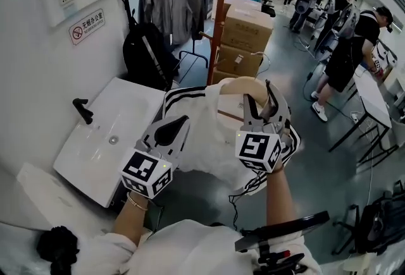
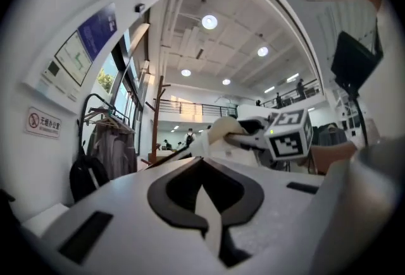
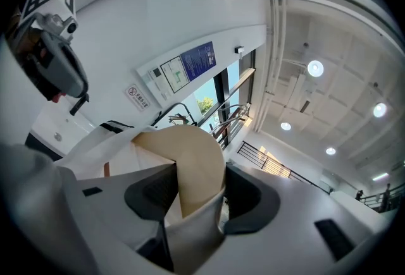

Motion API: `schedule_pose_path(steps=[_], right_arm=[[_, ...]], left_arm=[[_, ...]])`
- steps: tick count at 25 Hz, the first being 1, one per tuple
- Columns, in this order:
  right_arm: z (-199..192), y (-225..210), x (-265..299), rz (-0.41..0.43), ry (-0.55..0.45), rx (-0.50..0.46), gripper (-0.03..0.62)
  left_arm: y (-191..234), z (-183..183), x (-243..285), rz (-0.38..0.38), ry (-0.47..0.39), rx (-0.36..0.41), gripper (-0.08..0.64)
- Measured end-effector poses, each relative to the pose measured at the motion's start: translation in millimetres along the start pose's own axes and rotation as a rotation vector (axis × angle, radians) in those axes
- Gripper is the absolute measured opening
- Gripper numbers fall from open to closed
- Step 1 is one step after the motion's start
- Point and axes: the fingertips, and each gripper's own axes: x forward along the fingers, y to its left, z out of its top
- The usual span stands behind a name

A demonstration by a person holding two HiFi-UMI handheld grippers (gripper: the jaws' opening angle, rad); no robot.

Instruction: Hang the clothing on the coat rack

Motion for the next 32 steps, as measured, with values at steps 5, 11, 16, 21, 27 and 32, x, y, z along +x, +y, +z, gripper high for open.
schedule_pose_path(steps=[5,11,16,21,27,32], right_arm=[[-17,-13,3,-0.012,0.023,0.02,0.23],[-25,-30,6,-0.023,0.011,0.01,0.23],[-44,-39,29,-0.013,-0.008,0.006,0.23],[-69,-58,66,0.021,-0.038,0.017,0.23],[-96,-81,121,0.061,-0.092,0.016,0.23],[-114,-96,157,0.091,-0.132,0.019,0.23]], left_arm=[[-1,-15,13,0.12,0.03,0.088,0.006],[11,4,39,0.216,-0.015,-0.007,0.006],[12,2,72,0.241,-0.025,-0.038,0.006],[11,3,123,0.273,-0.032,-0.033,0.006],[17,3,182,0.338,-0.035,-0.021,0.006],[24,5,217,0.395,-0.03,-0.007,0.006]])
